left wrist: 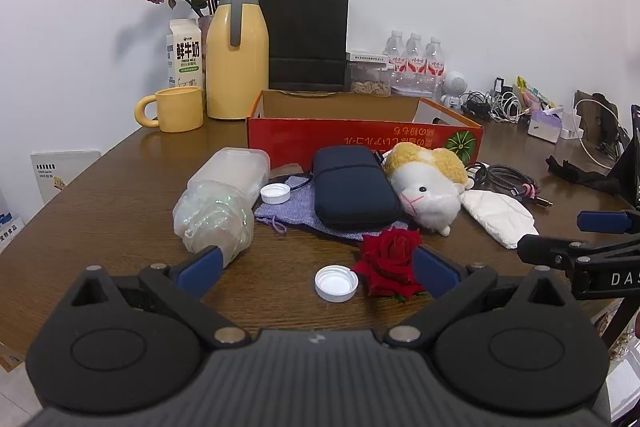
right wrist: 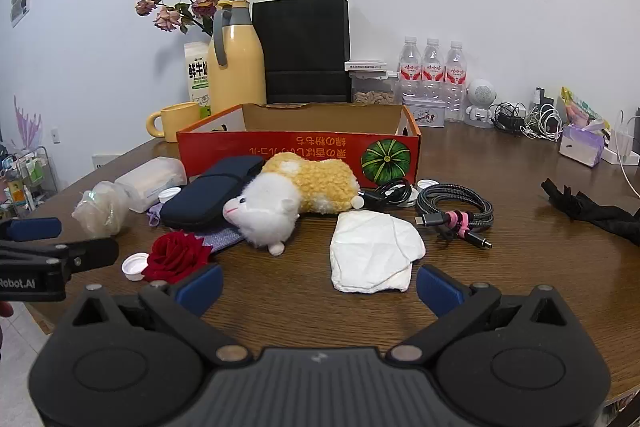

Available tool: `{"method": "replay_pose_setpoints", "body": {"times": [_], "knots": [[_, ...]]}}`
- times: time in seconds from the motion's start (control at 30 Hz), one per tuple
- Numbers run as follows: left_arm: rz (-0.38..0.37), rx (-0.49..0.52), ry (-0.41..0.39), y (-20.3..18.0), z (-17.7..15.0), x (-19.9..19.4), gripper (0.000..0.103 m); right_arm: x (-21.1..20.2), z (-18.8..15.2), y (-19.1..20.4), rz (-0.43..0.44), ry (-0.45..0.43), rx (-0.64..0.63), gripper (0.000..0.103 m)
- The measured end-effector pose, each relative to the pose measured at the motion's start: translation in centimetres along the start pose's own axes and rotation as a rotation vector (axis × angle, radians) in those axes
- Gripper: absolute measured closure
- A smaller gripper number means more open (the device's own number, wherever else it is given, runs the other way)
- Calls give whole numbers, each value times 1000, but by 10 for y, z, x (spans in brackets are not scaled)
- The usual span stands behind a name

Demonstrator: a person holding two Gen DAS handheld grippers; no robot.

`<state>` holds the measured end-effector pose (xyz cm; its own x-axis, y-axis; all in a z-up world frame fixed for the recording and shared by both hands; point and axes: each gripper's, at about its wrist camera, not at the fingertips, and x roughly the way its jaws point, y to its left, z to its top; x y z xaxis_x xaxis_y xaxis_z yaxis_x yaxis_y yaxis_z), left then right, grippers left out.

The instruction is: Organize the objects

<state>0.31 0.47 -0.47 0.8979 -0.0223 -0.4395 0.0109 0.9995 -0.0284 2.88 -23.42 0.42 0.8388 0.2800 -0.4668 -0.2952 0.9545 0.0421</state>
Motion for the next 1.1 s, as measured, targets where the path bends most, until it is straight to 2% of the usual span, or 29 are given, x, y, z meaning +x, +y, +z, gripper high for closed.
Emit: {"method": "replay_pose_setpoints", "body": {"times": [1.1], "knots": [[11,-7,1,2,-2,1,0,0,-1,-2,-1,-7,5,0]]}}
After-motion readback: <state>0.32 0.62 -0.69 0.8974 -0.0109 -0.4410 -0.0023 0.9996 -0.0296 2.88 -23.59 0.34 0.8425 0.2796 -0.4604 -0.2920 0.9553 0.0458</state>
